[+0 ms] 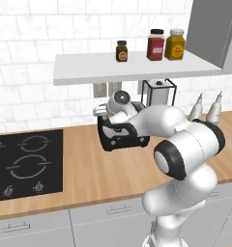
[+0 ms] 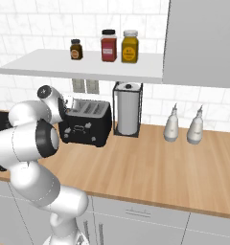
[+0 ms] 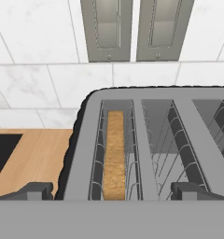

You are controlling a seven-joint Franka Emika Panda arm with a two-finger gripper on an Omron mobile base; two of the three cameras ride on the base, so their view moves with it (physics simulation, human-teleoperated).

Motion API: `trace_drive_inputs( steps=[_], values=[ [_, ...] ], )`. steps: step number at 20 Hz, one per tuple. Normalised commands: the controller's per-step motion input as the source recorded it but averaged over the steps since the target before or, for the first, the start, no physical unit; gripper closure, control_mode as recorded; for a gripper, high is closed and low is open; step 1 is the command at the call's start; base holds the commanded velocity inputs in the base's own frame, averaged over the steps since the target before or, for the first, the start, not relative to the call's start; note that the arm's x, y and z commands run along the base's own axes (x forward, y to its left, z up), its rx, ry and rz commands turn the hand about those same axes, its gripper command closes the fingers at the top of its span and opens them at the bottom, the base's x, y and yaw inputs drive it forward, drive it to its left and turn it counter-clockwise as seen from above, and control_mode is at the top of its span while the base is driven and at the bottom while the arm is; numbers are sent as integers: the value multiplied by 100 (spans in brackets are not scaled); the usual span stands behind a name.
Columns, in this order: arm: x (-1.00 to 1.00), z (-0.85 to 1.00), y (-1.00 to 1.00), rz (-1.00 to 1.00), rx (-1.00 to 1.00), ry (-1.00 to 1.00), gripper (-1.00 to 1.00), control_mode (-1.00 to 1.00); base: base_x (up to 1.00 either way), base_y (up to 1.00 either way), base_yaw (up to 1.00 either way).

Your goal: Start the toaster. Once the lever pops up, take the bread to the plate on the dining counter.

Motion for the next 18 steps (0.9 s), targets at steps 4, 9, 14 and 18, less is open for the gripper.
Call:
trace_drive_inputs(
  steps=[4,9,14,18],
  values=[
    [0,0,0,0,0,0,-100,-100,0,0,0],
    [0,0,0,0,0,0,-100,-100,0,0,0],
    [0,0,0,0,0,0,-100,-100,0,0,0],
    [0,0,0,0,0,0,-100,-100,0,0,0]
  ],
)
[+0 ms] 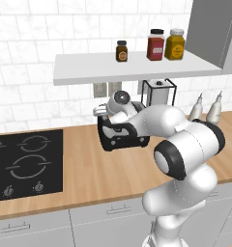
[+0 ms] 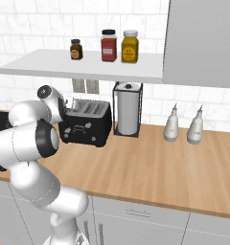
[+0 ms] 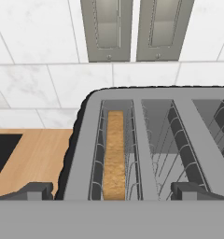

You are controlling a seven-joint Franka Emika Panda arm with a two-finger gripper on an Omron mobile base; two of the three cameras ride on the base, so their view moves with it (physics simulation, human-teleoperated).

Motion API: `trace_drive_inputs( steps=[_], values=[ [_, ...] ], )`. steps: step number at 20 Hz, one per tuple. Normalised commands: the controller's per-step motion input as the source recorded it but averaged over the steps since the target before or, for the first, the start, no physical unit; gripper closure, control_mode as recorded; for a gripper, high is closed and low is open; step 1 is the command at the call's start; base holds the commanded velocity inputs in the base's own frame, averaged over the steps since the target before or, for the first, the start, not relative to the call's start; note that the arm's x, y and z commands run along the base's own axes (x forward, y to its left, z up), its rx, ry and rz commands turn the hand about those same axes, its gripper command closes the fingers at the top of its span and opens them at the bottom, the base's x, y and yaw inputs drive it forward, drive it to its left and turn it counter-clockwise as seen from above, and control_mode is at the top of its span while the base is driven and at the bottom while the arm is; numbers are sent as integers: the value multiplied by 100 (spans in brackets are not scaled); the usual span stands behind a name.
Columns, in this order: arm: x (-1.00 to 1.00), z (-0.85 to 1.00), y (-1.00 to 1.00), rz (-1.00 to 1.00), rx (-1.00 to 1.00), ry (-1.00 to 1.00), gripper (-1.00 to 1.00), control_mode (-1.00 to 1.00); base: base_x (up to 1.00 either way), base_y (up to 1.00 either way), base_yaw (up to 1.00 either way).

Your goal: Start the toaster. Once the lever pops up, take the bread to the plate on the dining counter.

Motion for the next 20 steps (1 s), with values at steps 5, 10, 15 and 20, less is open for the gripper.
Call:
trace_drive_inputs(
  steps=[5,10,15,20],
  values=[
    [0,0,0,0,0,0,-100,-100,0,0,0],
    [0,0,0,0,0,0,-100,-100,0,0,0],
    [0,0,0,0,0,0,-100,-100,0,0,0],
    [0,0,0,0,0,0,-100,-100,0,0,0]
  ],
)
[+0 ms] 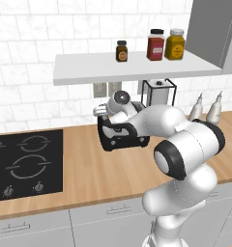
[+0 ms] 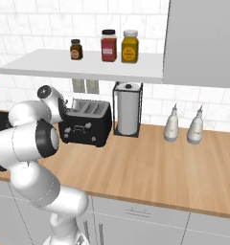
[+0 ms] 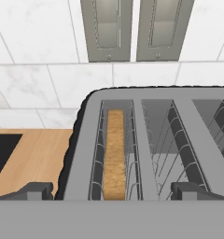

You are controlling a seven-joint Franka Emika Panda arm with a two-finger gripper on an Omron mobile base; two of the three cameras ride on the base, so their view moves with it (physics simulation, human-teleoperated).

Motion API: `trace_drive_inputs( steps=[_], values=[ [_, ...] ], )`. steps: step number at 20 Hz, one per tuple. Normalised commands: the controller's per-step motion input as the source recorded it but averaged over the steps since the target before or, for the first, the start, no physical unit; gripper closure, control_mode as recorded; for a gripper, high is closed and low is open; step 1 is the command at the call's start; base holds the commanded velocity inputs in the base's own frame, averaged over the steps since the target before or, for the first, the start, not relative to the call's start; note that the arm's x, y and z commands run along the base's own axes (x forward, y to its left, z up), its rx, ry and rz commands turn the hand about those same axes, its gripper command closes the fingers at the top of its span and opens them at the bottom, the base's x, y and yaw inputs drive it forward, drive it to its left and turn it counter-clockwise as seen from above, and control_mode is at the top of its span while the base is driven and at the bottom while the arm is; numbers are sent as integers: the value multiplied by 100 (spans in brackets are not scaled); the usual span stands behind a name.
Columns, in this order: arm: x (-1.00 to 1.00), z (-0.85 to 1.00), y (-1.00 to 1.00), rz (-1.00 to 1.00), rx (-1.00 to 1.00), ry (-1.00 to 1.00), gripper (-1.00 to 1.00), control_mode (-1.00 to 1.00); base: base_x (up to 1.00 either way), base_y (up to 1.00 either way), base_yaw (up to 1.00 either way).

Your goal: Start the toaster. Once the lever pops up, take the bread to the plate on the dining counter.

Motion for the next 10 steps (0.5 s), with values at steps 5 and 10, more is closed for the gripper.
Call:
trace_drive_inputs(
  steps=[5,10],
  values=[
    [0,0,0,0,0,0,-100,-100,0,0,0],
    [0,0,0,0,0,0,-100,-100,0,0,0]
  ],
)
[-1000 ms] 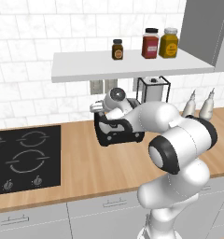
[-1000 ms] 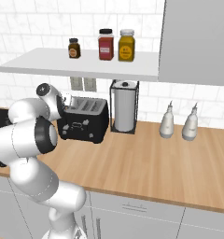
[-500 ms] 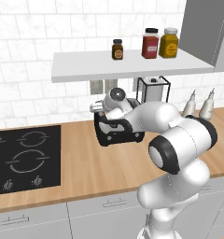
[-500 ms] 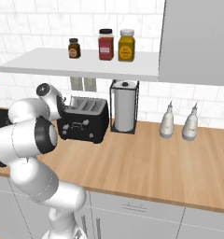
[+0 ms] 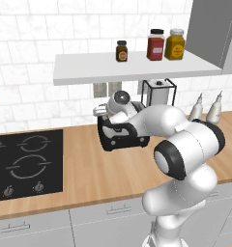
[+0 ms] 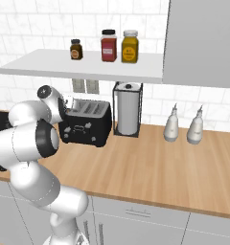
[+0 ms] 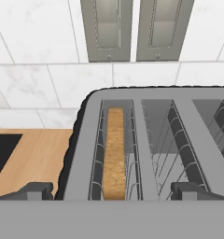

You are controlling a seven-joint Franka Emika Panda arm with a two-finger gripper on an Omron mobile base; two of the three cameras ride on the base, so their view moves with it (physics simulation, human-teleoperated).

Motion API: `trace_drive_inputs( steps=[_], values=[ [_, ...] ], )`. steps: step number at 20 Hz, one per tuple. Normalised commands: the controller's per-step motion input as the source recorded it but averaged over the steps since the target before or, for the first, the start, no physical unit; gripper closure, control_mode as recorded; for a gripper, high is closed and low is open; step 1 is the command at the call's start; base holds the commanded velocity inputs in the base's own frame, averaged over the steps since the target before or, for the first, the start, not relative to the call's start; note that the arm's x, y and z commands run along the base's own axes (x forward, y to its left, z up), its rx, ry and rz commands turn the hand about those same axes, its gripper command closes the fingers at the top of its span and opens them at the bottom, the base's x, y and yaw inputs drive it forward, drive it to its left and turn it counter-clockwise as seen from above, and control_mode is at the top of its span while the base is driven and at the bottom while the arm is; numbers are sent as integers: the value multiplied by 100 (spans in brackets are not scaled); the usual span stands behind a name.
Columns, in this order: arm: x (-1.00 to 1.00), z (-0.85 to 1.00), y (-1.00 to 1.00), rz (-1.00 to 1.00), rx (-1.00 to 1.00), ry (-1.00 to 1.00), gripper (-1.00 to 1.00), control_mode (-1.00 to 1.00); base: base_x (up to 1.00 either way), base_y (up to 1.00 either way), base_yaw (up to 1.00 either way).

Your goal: Start the toaster. Once the lever pops up, take the bread to the plate on the dining counter.

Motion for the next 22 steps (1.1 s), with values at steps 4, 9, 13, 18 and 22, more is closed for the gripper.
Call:
trace_drive_inputs(
  steps=[4,9,13,18,22],
  values=[
    [0,0,0,0,0,0,-100,-100,0,0,0],
    [0,0,0,0,0,0,-100,-100,0,0,0],
    [0,0,0,0,0,0,-100,-100,0,0,0],
    [0,0,0,0,0,0,-100,-100,0,0,0],
    [0,0,0,0,0,0,-100,-100,0,0,0]
  ],
)
